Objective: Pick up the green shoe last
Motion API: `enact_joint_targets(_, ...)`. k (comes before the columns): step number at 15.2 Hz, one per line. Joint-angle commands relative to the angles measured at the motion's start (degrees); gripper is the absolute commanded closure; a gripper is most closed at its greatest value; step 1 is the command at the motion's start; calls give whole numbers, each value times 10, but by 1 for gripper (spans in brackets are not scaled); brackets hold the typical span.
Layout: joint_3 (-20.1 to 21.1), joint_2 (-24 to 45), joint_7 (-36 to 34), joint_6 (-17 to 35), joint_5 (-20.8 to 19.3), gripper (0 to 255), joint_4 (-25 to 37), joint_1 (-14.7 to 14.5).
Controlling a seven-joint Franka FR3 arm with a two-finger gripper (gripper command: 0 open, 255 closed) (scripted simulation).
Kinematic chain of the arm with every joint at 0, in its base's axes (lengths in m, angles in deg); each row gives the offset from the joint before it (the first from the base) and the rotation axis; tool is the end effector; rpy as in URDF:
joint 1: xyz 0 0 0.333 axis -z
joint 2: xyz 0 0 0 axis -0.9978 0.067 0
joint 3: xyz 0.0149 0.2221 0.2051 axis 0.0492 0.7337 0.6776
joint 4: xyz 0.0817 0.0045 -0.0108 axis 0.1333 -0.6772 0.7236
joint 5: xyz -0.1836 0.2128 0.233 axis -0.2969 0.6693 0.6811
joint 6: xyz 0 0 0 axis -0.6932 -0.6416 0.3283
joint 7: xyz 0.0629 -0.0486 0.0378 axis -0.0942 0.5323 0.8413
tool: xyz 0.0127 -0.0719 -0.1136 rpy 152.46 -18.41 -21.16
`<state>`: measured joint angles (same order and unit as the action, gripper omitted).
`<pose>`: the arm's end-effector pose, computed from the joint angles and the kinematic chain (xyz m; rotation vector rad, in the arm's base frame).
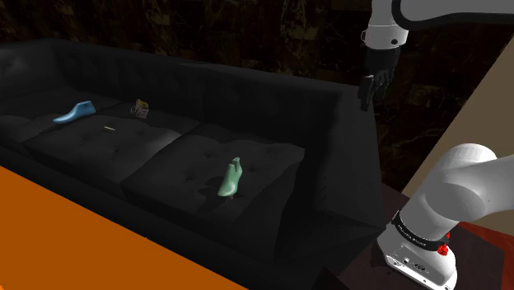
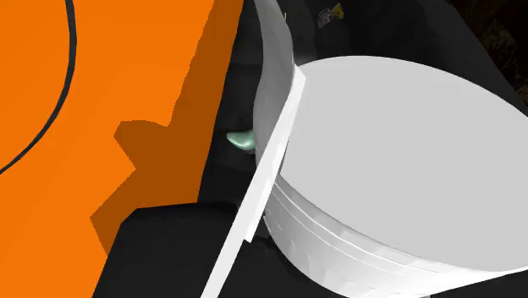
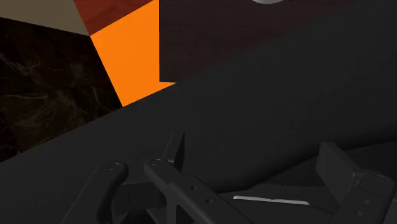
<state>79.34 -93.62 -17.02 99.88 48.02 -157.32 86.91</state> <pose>0.2638 -0.0223 0.5349 3.0260 -0.0402 -0.2048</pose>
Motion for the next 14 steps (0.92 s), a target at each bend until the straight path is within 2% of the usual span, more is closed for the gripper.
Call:
enact_joint_targets(1, 0, 0, 0, 0, 0, 0, 0, 0)
enact_joint_targets(7, 80, 45, -145, 69, 60, 0, -32, 1)
enact_joint_targets(14, 169, 148, -309, 162, 107, 0, -26, 10)
